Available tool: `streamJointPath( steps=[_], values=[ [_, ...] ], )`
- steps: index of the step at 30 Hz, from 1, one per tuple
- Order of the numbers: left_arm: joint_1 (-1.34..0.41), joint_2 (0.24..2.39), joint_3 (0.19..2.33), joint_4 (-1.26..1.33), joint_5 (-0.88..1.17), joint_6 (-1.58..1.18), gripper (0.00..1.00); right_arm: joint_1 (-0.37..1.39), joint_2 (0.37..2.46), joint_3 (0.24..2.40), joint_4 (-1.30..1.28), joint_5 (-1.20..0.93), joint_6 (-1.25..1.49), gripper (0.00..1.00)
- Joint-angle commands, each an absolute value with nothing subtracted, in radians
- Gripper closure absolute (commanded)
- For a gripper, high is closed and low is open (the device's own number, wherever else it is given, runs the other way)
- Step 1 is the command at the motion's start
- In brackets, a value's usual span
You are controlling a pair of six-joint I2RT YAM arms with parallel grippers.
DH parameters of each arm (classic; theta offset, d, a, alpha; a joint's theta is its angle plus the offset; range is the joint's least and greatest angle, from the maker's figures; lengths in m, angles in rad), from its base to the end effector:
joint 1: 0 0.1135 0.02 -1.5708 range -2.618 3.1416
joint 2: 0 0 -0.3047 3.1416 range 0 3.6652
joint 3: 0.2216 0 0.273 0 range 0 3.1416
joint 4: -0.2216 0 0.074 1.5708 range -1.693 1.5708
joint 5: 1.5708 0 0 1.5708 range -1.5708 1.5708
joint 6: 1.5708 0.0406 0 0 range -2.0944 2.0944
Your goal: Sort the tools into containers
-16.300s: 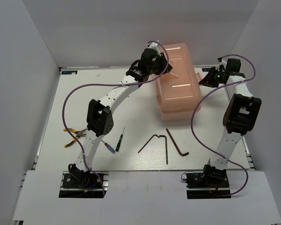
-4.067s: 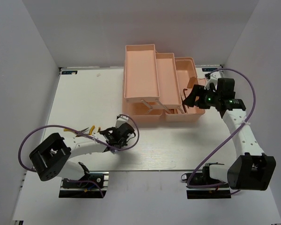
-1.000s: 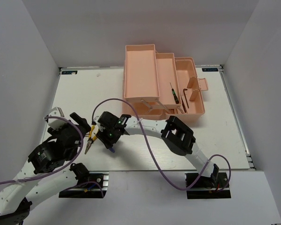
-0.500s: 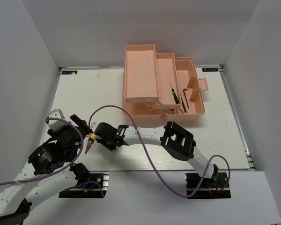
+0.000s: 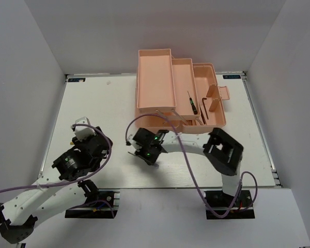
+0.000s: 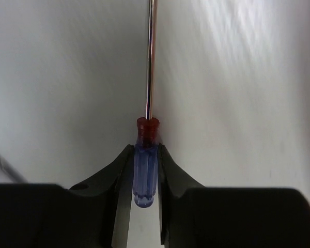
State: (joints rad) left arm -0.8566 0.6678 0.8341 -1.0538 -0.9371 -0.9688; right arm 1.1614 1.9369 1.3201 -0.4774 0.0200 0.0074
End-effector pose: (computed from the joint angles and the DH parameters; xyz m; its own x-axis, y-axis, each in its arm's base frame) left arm 0.0872 -0.0506 0.3294 -0.3818 -0.3047 -0.8726 -0.3540 0.9203 -0.1665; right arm 0.1733 0.3974 0.1911 -0.3605 -0.8121 -0.4589 -0.9109 0.4124 -0.0144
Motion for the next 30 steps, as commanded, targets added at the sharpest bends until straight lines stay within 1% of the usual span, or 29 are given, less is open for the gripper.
streamJointPath(
  steps=[1, 2, 3, 5, 6, 7, 9, 10, 13, 15, 16, 17, 19, 20, 21, 22, 23, 25, 26, 29, 30],
  values=[
    [-0.857, 0.682, 0.806, -0.96, -0.885, -0.942, 0.29, 1.109, 1.771, 1.227, -0.673, -0.281, -0.139, 1.0],
    [-0.857, 0.692, 0.789, -0.934, -0.885, -0.942, 0.29, 1.094, 1.738, 1.206, -0.722, -0.322, -0.226, 1.0],
    [-0.857, 0.713, 0.788, -0.921, -0.87, -0.931, 0.29, 1.088, 1.653, 1.198, -0.745, -0.356, -0.25, 1.0],
    [-0.857, 0.738, 0.763, -0.884, -0.854, -0.931, 0.29, 1.08, 1.589, 1.157, -0.823, -0.439, -0.335, 1.0],
    [-0.857, 0.752, 0.762, -0.87, -0.842, -0.92, 0.3, 1.069, 1.494, 1.149, -0.837, -0.455, -0.351, 1.0],
    [-0.857, 0.781, 0.753, -0.858, -0.832, -0.91, 0.3, 1.066, 1.462, 1.122, -0.871, -0.466, -0.379, 1.0],
    [-0.857, 0.813, 0.741, -0.832, -0.831, -0.91, 0.3, 1.046, 1.337, 1.112, -0.894, -0.472, -0.414, 1.0],
    [-0.857, 0.828, 0.73, -0.822, -0.831, -0.901, 0.3, 1.043, 1.318, 1.127, -0.96, -0.479, -0.44, 1.0],
    [-0.857, 0.894, 0.7, -0.778, -0.831, -0.9, 0.3, 1.008, 1.226, 1.166, -1.035, -0.465, -0.466, 1.0],
    [-0.857, 0.949, 0.663, -0.74, -0.841, -0.9, 0.3, 0.997, 1.2, 1.183, -1.046, -0.402, -0.469, 1.0],
    [-0.848, 0.971, 0.652, -0.726, -0.841, -0.9, 0.27, 0.993, 1.165, 1.189, -1.048, -0.372, -0.469, 1.0],
    [-0.848, 0.994, 0.641, -0.715, -0.85, -0.9, 0.25, 0.986, 1.151, 1.218, -1.04, -0.265, -0.469, 1.0],
    [-0.827, 1.066, 0.627, -0.697, -0.85, -0.9, 0.22, 0.95, 1.112, 1.242, -1.045, -0.146, -0.475, 1.0],
    [-0.827, 1.086, 0.627, -0.696, -0.85, -0.9, 0.22, 0.94, 1.102, 1.305, -1.042, -0.065, -0.472, 1.0],
    [-0.827, 1.103, 0.627, -0.68, -0.838, -0.9, 0.22, 0.916, 1.082, 1.327, -1.032, -0.036, -0.474, 1.0],
    [-0.815, 1.126, 0.627, -0.661, -0.838, -0.9, 0.21, 0.896, 1.075, 1.347, -1.017, 0.051, -0.471, 1.0],
    [-0.802, 1.126, 0.618, -0.649, -0.828, -0.875, 0.21, 0.875, 1.069, 1.408, -0.967, 0.137, -0.453, 1.0],
    [-0.787, 1.138, 0.609, -0.603, -0.819, -0.844, 0.19, 0.85, 1.069, 1.446, -0.884, 0.269, -0.427, 1.0],
    [-0.773, 1.138, 0.609, -0.579, -0.801, -0.795, 0.19, 0.827, 1.08, 1.457, -0.821, 0.382, -0.405, 1.0],
    [-0.744, 1.138, 0.589, -0.493, -0.755, -0.7, 0.19, 0.775, 1.124, 1.445, -0.701, 0.458, -0.352, 1.0],
    [-0.744, 1.138, 0.578, -0.47, -0.726, -0.677, 0.19, 0.763, 1.141, 1.442, -0.624, 0.457, -0.341, 1.0]
  ],
)
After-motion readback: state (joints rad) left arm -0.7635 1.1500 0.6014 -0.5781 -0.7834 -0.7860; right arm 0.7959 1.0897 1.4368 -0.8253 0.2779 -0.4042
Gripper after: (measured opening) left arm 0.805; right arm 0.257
